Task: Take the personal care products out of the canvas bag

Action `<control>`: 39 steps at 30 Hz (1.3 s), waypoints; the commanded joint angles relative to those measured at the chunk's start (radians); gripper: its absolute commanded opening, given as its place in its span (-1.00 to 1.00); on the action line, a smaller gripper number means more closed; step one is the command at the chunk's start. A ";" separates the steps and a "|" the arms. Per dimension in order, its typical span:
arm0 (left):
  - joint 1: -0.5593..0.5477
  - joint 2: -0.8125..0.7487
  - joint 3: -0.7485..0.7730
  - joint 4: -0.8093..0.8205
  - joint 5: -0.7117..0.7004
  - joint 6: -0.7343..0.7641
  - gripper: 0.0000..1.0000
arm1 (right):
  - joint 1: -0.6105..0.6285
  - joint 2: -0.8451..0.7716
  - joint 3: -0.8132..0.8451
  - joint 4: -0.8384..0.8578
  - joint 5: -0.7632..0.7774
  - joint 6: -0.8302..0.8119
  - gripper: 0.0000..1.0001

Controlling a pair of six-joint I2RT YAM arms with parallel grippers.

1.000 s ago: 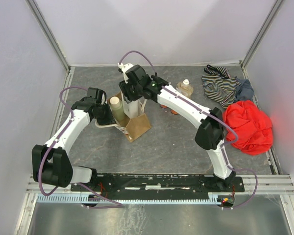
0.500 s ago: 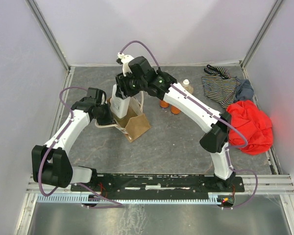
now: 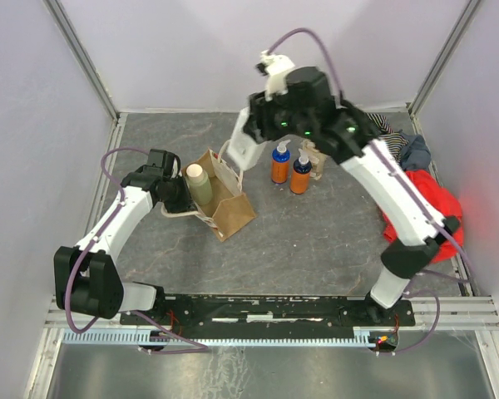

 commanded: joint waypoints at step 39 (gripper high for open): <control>-0.003 -0.037 -0.054 0.034 0.079 -0.011 -0.43 | -0.429 -0.387 -1.034 0.625 0.273 -0.066 0.02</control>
